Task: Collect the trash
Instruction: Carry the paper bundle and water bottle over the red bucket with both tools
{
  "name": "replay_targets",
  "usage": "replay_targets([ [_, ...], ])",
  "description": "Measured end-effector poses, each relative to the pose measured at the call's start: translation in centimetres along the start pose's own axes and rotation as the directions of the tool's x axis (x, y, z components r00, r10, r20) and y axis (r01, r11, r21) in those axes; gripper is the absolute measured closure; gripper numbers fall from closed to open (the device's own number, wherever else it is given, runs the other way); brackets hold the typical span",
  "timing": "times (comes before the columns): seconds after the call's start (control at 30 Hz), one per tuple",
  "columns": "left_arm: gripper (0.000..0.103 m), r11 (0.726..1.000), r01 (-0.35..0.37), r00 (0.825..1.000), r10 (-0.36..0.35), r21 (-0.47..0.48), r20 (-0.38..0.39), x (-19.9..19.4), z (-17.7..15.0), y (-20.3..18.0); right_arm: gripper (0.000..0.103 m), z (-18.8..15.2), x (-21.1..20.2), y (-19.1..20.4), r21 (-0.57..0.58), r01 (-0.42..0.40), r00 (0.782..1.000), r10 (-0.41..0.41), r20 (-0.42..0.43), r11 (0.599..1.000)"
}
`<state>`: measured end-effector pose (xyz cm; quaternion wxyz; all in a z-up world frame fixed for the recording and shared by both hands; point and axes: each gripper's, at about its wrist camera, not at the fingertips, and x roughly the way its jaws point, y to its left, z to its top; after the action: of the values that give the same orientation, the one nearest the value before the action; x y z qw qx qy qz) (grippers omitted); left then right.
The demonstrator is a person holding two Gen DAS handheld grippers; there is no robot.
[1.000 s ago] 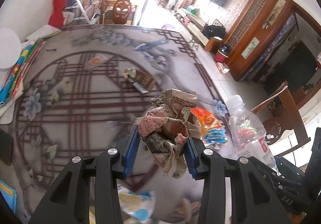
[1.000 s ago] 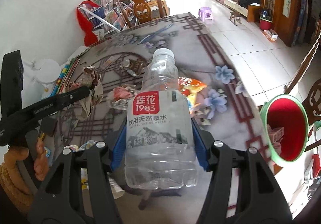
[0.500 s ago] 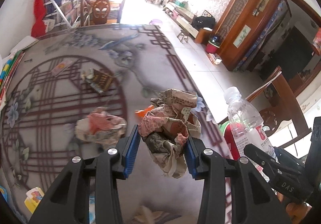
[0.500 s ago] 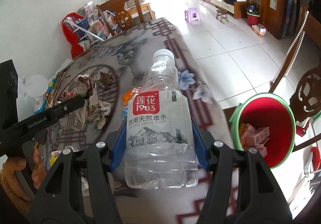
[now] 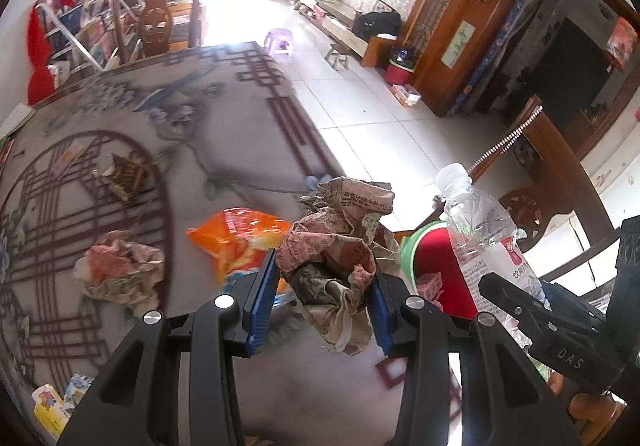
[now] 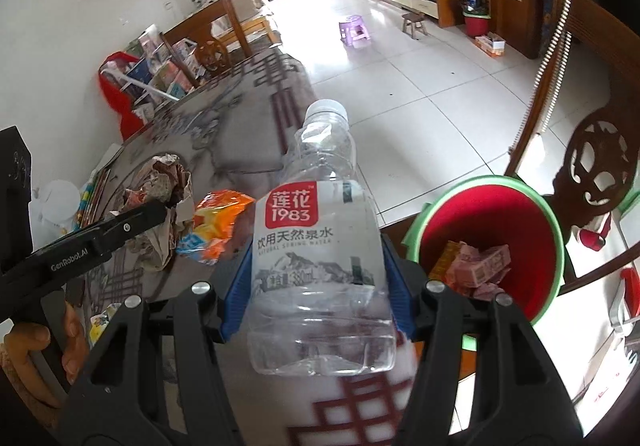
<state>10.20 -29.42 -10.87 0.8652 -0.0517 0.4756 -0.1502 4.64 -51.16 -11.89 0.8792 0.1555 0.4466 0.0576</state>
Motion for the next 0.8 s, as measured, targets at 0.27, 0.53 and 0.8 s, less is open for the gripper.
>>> replay_targets([
  [0.27,0.064,0.999,0.026,0.999,-0.024,0.046,-0.042,2.0,0.2,-3.4,0.046,0.0,-0.3,-3.6,0.062,0.029,1.000,-0.029,0.003,0.998],
  [0.53,0.064,0.994,0.053,0.995,-0.045,0.094,-0.084,4.2,0.2,-6.8,0.046,0.1,-0.1,-6.6,0.107,0.063,0.998,-0.062,-0.017,0.992],
  [0.8,0.064,0.984,0.100,0.985,-0.077,0.148,-0.153,6.1,-0.5,-9.6,0.046,0.0,0.0,-9.3,0.166,0.098,0.995,-0.095,-0.027,0.981],
])
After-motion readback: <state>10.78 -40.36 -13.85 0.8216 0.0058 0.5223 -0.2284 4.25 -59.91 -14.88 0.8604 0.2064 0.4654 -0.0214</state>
